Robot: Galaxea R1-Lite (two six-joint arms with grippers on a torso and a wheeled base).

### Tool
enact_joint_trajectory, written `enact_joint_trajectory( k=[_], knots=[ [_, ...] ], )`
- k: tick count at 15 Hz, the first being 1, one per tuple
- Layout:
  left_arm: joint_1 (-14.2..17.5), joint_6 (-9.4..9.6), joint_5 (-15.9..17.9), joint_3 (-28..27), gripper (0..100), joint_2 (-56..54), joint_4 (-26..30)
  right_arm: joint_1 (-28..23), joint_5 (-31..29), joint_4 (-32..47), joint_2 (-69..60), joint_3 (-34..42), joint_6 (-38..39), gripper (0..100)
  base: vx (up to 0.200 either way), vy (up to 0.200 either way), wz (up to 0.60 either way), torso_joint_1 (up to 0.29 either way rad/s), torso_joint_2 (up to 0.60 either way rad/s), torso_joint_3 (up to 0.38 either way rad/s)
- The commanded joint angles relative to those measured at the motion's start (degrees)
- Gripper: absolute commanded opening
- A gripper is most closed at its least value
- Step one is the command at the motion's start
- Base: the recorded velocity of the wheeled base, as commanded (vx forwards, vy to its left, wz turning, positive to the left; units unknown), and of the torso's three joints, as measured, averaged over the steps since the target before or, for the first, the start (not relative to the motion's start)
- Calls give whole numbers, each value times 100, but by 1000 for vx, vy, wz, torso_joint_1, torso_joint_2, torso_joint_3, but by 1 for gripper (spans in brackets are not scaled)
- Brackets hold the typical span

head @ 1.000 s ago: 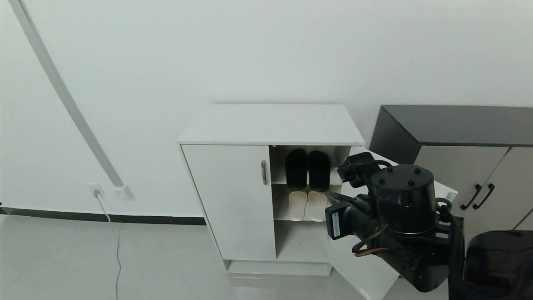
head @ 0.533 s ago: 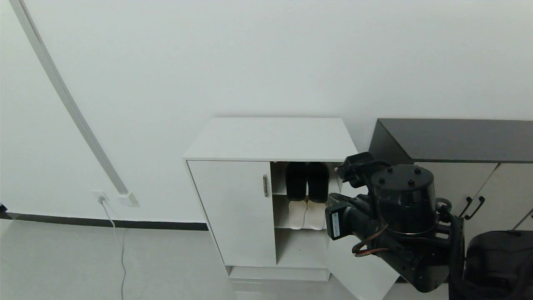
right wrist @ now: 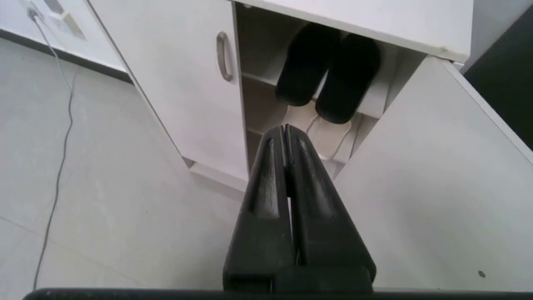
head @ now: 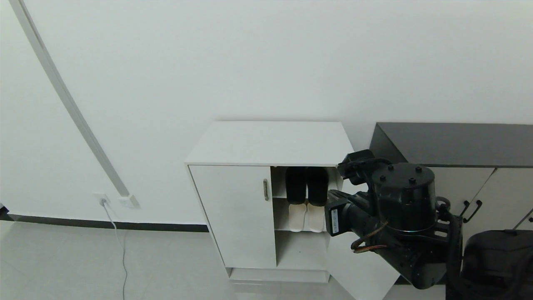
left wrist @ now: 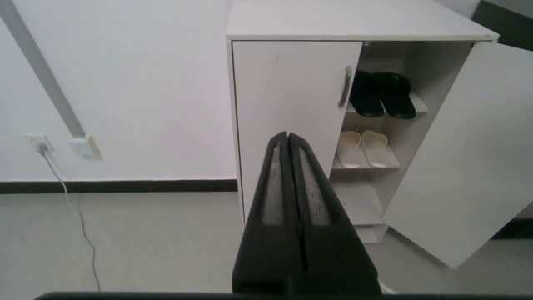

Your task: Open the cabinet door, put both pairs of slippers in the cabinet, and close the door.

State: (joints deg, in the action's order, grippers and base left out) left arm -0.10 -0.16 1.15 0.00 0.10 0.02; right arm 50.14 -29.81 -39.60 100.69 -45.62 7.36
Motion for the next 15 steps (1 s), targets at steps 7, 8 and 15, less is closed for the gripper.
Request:
enact_joint_trajectory(
  k=[7,8,15],
  knots=[
    [1,7,0,0,0,-1,-2,13,89,-4,-6,9,2,0,0,0,-171,1,0,1],
    [1,7,0,0,0,-1,6,13,89,-4,-6,9,-7,0,0,0,-600,2,-2,2],
    [1,7,-9,0,0,-1,-2,-4,89,-154,20,71,-77,0,0,0,-257,3,1,-2]
  ],
)
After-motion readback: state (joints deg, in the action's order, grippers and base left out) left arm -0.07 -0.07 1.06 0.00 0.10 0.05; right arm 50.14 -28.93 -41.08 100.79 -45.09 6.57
